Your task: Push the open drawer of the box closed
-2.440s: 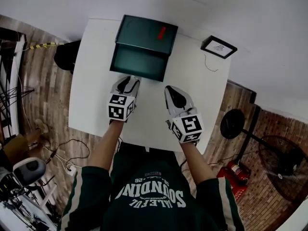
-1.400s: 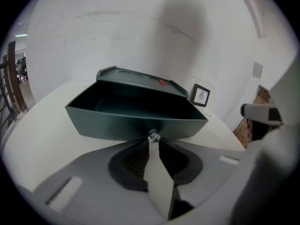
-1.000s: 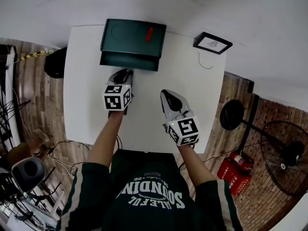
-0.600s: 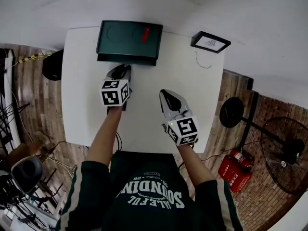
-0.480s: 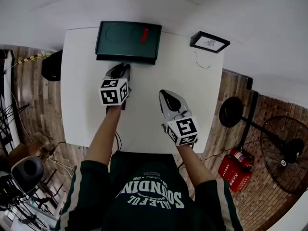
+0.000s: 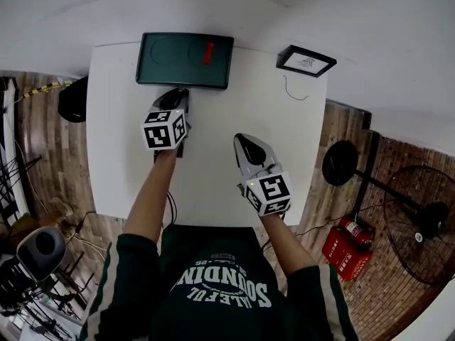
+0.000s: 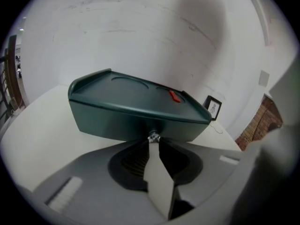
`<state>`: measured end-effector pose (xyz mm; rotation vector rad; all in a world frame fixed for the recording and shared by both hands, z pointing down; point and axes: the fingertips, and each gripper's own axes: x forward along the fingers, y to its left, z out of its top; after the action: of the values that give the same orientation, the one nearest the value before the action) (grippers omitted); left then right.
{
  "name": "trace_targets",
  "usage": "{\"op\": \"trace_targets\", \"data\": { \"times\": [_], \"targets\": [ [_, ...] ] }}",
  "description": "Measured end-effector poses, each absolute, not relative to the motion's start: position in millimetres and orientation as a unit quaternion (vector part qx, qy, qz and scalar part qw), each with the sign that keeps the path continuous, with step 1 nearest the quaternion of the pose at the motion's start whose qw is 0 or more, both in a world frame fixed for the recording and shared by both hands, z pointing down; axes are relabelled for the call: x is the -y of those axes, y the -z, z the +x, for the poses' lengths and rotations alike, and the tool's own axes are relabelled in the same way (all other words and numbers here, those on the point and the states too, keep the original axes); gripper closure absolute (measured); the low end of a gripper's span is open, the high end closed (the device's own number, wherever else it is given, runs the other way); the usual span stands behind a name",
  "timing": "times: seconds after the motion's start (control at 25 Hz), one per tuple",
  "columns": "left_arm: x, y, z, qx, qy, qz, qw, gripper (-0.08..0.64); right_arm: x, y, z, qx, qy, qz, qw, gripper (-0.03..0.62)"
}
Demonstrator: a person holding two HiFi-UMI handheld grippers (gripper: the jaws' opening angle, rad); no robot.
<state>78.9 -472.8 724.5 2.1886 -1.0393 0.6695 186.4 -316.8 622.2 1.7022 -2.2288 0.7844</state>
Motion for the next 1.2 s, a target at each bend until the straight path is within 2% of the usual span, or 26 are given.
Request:
{"op": "trace_targets", "data": {
  "times": [0.6,1.0,1.2],
  "targets": [
    [460.3,-720.7,75.3,0.378,-0.262,0.832,0.308,0.42,312.0,-612.0,186.6,0.759,-0.264,0.585,0.107,0.591],
    [411.1,-649.4,47.6,0.382,-0.234,0.857,0.253,0.42,308.2,-562.9,193.8,0.77,-0.216,0.594,0.095,0.591],
    [392.3,-601.8,51.7,0.373,-0.216,0.88,0.201,0.508,315.1,-524.4,197.8,0.782,-0.174,0.594,0.076,0.591]
  ]
}}
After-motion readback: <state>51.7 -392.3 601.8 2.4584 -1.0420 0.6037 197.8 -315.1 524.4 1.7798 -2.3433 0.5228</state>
